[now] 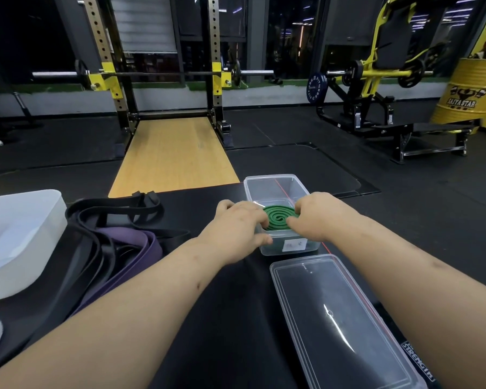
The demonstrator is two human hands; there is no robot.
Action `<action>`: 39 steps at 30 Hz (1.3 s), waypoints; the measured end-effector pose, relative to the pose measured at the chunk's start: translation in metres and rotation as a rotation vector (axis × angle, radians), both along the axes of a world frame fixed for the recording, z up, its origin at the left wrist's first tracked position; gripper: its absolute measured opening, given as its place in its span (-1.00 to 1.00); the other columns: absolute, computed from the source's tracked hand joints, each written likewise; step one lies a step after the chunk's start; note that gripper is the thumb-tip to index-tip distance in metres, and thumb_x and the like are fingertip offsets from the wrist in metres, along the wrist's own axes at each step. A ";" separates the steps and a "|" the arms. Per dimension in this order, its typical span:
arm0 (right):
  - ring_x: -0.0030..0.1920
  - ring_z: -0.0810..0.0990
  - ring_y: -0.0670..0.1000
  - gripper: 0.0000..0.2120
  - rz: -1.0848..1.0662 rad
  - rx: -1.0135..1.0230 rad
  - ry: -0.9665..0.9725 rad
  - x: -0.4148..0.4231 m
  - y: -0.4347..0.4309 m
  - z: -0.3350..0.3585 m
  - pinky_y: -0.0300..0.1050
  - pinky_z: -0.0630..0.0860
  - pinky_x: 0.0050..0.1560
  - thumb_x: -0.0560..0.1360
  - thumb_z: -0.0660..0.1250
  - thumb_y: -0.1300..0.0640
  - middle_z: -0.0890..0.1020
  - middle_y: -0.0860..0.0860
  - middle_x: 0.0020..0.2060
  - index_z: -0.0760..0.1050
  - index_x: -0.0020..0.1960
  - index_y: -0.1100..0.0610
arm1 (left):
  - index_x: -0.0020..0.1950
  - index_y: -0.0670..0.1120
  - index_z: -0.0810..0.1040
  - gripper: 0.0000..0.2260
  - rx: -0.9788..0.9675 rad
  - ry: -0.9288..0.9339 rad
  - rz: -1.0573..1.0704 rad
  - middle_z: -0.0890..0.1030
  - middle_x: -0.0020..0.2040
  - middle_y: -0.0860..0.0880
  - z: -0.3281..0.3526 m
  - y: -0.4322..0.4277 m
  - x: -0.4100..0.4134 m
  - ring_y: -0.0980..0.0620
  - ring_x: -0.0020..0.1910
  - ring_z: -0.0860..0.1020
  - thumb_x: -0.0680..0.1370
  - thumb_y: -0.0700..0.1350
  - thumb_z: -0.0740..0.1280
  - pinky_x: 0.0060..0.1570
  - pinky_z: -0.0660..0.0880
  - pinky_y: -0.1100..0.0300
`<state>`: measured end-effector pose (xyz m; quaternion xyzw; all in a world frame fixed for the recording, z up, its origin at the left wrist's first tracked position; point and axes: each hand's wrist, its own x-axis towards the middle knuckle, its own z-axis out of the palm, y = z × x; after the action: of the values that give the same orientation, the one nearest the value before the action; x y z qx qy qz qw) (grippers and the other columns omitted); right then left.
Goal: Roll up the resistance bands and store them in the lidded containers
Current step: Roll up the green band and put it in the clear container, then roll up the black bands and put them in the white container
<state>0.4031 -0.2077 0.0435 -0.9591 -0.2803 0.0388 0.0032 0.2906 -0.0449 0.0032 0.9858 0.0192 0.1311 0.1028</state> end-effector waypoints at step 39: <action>0.20 0.56 0.07 -0.62 0.463 0.324 0.294 -0.333 0.059 -0.056 -0.04 0.51 0.22 0.58 0.25 -0.10 0.55 -0.03 0.17 0.52 0.36 -0.06 | -0.05 0.11 0.45 -0.96 -0.082 0.190 0.595 0.53 0.01 0.00 0.002 0.066 -0.354 -0.09 0.06 0.53 0.56 0.03 0.28 -0.03 0.43 0.10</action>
<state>0.0697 -0.1490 -0.0129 -0.8410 -0.4900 0.1317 0.1876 -0.0633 0.0211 0.0057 0.9398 0.3218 0.0620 0.0973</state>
